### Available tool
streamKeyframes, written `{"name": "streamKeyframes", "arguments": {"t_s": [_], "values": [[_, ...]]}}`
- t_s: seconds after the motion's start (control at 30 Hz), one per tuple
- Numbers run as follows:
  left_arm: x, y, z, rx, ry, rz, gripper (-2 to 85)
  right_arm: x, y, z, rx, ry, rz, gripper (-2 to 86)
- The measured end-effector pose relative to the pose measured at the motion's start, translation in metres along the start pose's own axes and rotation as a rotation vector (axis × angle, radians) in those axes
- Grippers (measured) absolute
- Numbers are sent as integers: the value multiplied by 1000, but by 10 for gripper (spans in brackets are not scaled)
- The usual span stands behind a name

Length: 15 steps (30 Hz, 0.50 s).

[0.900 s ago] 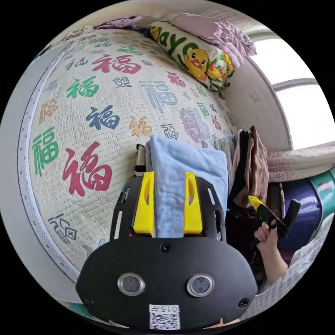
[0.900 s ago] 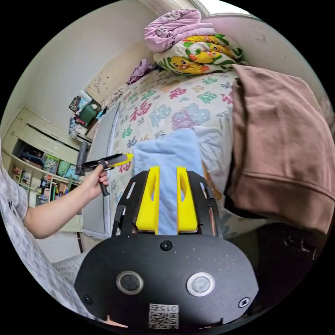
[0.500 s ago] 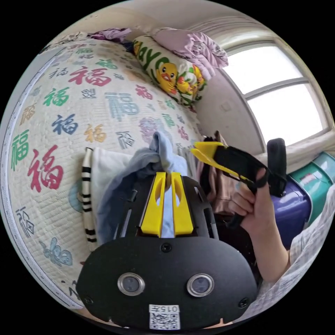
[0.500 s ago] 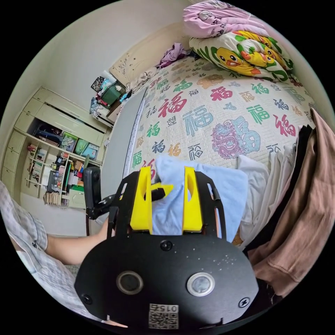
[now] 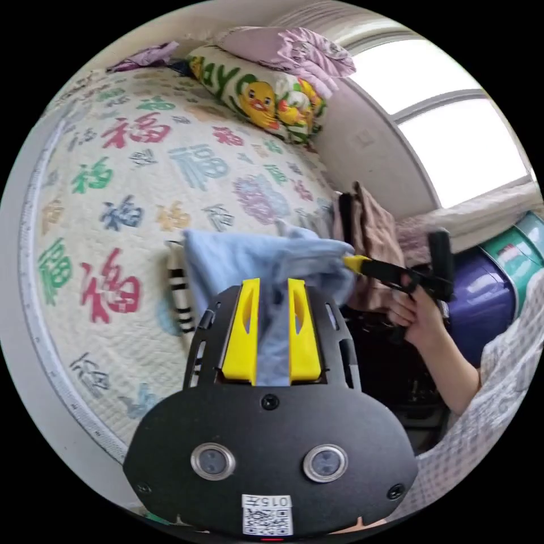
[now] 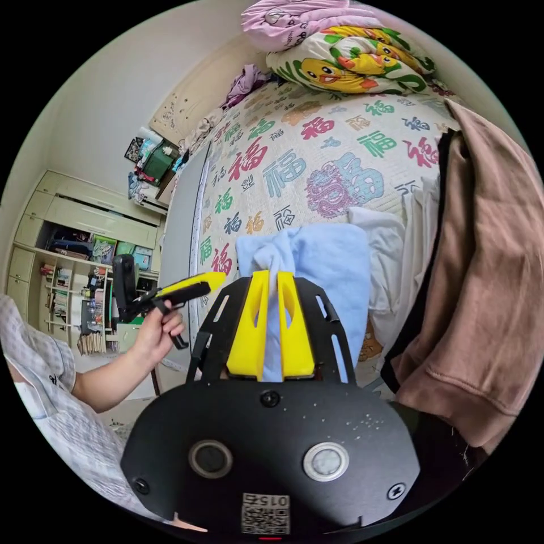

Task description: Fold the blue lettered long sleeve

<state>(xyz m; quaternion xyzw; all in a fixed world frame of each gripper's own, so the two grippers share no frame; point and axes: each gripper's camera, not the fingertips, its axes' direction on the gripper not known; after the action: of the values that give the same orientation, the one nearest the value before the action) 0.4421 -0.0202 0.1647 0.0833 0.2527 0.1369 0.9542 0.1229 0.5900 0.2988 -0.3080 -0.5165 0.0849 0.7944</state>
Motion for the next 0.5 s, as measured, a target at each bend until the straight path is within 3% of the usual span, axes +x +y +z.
{"name": "streamKeyframes", "arguments": {"t_s": [0.2,0.33,0.5], "values": [[-59,-23,-11,28,50,-211,108,-13,45,-61,90,27,46,20],[-65,-20,-24,38,111,-273,23,-38,72,-108,178,67,69,16],[-67,5,-106,174,229,-294,-1,-90,114,-176,417,82,49,11]]}}
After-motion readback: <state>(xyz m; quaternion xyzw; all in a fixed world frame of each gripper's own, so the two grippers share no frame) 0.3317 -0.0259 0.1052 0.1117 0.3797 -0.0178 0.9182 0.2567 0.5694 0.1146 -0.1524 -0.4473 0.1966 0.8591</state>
